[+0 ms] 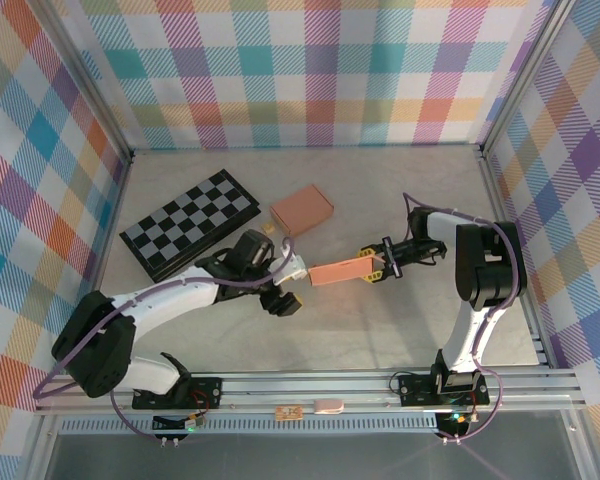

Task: Fold the paper box

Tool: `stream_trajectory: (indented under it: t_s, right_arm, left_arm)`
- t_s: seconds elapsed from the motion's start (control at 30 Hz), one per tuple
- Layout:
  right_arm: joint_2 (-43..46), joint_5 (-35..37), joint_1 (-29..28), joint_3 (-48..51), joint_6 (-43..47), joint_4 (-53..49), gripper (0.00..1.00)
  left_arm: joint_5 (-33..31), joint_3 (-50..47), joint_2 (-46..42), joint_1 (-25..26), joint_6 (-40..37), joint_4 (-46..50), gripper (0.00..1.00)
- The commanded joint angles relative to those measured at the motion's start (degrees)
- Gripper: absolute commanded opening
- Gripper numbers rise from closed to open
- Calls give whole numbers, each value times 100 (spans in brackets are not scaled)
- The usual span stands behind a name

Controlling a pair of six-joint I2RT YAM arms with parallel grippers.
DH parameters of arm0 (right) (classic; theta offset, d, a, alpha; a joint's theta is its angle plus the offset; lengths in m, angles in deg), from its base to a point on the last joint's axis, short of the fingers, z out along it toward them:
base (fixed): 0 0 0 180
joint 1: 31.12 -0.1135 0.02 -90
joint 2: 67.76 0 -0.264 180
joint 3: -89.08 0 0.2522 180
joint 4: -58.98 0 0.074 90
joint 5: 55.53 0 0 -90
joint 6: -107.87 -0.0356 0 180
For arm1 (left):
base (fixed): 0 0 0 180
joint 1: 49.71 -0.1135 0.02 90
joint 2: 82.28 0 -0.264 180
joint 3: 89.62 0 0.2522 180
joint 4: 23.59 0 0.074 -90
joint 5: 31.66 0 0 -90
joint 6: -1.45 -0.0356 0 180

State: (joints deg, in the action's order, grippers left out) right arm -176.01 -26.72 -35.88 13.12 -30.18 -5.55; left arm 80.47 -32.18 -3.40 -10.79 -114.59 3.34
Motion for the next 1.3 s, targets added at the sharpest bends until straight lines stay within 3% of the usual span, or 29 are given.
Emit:
stream_trajectory:
  t_s: [0.0,0.3,0.83,1.03,1.27]
  right_arm:
    - [-89,-102,52,-57,226,-412,38]
    - [-123,-34,54,54,231,-453,38]
    - [-346,-67,56,-20,101,-269,38]
    - [-416,-63,53,-81,104,-294,38]
    - [-454,-85,50,-126,50,-224,48]
  left_arm:
    - [-249,-63,196,-15,-27,-999,81]
    - [295,204,1001,10,515,-2044,83]
    - [448,1037,1596,431,433,-1742,78]
    - [557,1507,1946,560,321,-1348,72]
    - [237,1708,2105,670,162,-995,66]
